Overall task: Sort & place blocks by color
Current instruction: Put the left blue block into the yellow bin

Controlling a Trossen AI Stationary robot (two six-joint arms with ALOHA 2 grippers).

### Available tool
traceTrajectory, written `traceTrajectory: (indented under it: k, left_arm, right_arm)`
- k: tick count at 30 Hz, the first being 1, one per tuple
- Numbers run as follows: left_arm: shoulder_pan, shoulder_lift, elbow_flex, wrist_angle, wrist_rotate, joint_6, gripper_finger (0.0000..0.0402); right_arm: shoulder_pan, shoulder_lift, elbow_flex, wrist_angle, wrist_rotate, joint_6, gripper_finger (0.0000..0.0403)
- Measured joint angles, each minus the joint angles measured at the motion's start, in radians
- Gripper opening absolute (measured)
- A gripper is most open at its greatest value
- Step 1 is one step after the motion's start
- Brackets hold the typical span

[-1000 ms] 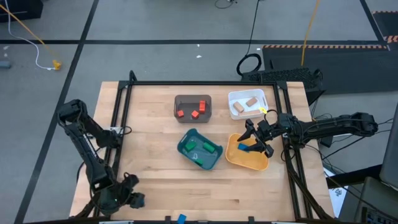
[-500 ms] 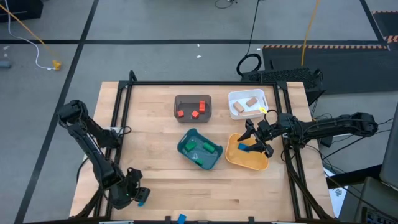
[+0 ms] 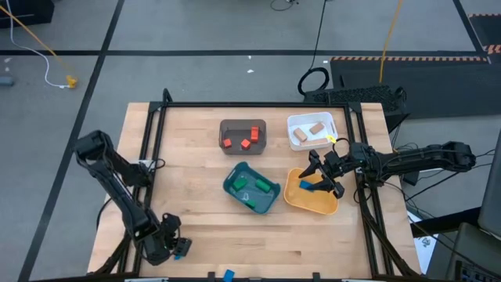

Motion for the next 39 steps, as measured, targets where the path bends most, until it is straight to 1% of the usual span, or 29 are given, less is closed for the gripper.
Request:
traceTrajectory:
  k: [5,8,15,17,20,27,29,33,39]
  left_arm:
    - [0.0,0.043,0.0,0.03,0.034,-0.006,0.0253]
    - [0.0,0.061,0.0,0.045,0.037,-0.003,0.0253]
    - [0.0,0.092,0.0,0.052,0.024,0.08,0.0249]
    - [-0.001,0.095,0.0,0.053,0.024,0.09,0.0237]
    - [-0.003,0.096,0.0,0.053,0.033,0.096,0.0207]
    - [-0.003,0.098,0.0,0.073,0.071,0.12,0.0107]
    - [-0.003,0.098,0.0,0.075,0.073,0.131,0.0087]
    - [0.006,0.098,0.0,0.075,0.08,0.168,0.0087]
    - [0.061,0.081,0.0,0.07,0.065,0.274,0.0089]
  right_arm:
    - [0.0,0.0,0.0,0.0,0.0,0.0,0.0224]
    - [0.0,0.0,0.0,0.0,0.0,0.0,0.0224]
    - [0.0,0.0,0.0,0.0,0.0,0.0,0.0224]
    - [0.0,0.0,0.0,0.0,0.0,0.0,0.0224]
    - [0.0,0.0,0.0,0.0,0.0,0.0,0.0224]
    - [0.0,0.0,0.0,0.0,0.0,0.0,0.0224]
    - [0.0,0.0,0.0,0.0,0.0,0.0,0.0224]
    - [0.0,0.0,0.0,0.0,0.0,0.0,0.0224]
    - [0.0,0.0,0.0,0.0,0.0,0.0,0.0224]
